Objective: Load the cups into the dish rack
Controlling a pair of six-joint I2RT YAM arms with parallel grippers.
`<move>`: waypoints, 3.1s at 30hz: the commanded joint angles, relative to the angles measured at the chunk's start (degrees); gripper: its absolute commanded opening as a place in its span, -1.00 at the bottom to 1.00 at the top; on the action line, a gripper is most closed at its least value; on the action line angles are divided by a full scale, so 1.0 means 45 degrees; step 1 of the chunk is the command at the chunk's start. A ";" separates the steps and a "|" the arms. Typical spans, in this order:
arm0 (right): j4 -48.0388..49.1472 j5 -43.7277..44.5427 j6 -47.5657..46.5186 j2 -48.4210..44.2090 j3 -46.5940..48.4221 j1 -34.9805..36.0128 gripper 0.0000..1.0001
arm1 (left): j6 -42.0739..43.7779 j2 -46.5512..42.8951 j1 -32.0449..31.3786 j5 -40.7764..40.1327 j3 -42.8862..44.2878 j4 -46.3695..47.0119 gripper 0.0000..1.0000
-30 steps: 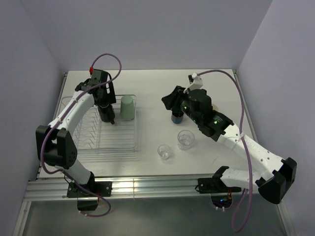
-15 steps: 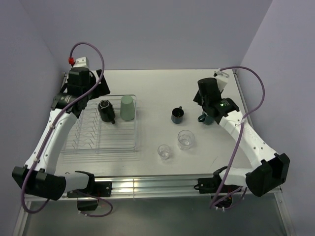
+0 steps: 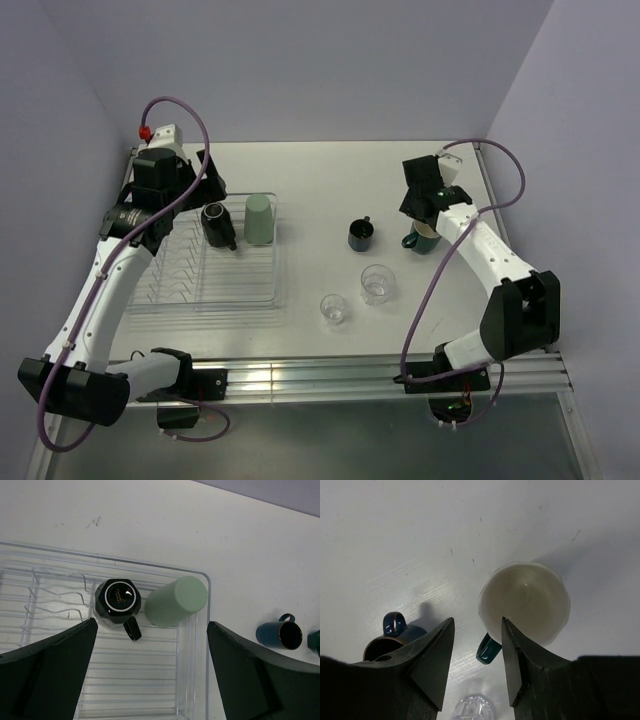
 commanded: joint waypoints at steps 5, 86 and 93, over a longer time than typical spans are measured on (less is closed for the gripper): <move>0.0337 -0.0051 -0.0222 0.1137 0.0301 -0.0346 0.00 | -0.0118 -0.0280 0.0001 0.0345 -0.0140 0.0611 0.98; 1.8969 -1.1828 0.6634 -0.4779 -0.3858 0.4868 -1.00 | -0.8829 -0.1628 -0.0623 1.3763 -0.5179 1.3501 0.98; 1.9341 -1.1925 0.6556 -0.4389 -0.3605 0.5141 -1.00 | -0.8751 -0.1413 -0.1365 1.3470 -0.5062 1.3540 0.98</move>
